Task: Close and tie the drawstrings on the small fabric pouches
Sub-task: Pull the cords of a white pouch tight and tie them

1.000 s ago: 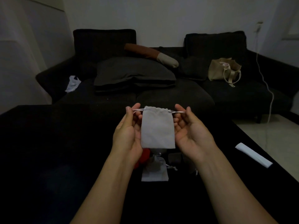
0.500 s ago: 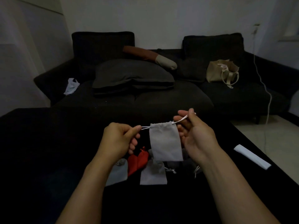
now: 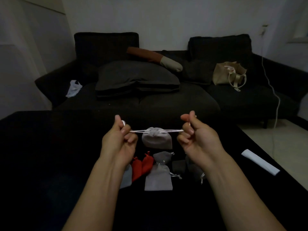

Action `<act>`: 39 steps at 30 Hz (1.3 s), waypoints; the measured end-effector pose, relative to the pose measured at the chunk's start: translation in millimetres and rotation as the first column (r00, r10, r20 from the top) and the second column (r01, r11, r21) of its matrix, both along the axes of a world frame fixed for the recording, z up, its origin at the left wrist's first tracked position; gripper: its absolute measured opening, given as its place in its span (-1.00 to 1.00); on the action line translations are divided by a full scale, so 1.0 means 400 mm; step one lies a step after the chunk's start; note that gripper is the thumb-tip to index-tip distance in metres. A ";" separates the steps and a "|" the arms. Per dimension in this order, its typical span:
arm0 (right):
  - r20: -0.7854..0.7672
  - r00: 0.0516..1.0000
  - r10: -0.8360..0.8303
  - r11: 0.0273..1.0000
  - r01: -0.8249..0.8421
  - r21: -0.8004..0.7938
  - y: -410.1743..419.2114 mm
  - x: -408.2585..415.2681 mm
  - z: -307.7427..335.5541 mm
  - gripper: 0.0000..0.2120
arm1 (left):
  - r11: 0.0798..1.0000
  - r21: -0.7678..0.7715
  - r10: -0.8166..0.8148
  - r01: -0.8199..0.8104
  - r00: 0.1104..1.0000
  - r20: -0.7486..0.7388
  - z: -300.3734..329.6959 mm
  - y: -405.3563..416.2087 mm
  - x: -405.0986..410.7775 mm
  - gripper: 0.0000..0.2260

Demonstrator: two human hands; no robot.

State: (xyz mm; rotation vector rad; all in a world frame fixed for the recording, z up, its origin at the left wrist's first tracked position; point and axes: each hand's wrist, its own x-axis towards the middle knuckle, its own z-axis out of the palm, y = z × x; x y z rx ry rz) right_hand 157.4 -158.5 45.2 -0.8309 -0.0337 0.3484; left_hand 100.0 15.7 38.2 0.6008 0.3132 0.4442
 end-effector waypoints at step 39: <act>0.401 0.902 0.157 0.959 -0.042 -0.280 0.010 -0.034 0.011 -0.86 | 0.751 0.643 -0.134 0.153 0.988 -0.079 -0.006 -0.067 -0.020 -0.87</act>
